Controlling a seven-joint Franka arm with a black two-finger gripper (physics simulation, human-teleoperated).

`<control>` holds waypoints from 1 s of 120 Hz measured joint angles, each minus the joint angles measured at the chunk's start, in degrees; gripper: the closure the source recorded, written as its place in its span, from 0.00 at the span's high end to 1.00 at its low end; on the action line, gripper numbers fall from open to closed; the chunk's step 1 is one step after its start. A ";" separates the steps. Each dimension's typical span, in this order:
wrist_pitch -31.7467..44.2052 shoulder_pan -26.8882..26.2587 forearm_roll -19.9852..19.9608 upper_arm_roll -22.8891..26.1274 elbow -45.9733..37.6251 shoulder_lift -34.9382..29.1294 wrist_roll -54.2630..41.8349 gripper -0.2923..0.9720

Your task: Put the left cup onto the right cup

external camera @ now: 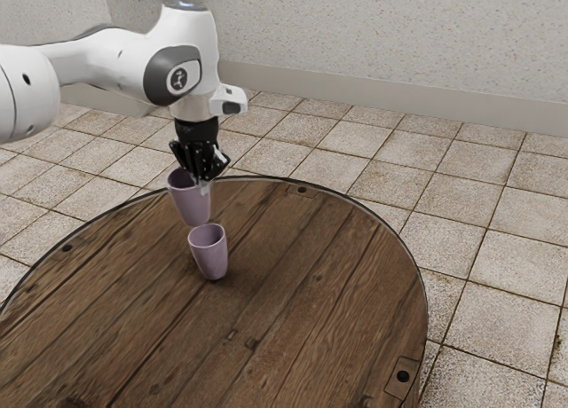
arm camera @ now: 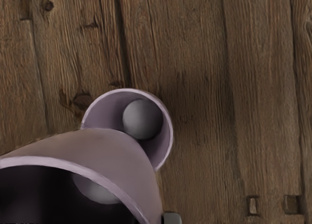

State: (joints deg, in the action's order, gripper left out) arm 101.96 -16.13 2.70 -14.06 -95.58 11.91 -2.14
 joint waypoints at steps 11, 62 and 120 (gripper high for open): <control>-0.10 -0.05 0.15 0.01 -0.62 -0.07 1.08 0.15; 0.10 -0.49 0.37 -0.06 -0.07 1.39 4.49 0.15; 0.40 -0.98 0.37 -0.43 2.47 4.83 6.27 0.15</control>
State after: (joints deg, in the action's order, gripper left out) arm 102.36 -17.11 3.07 -14.49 -93.11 16.75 4.13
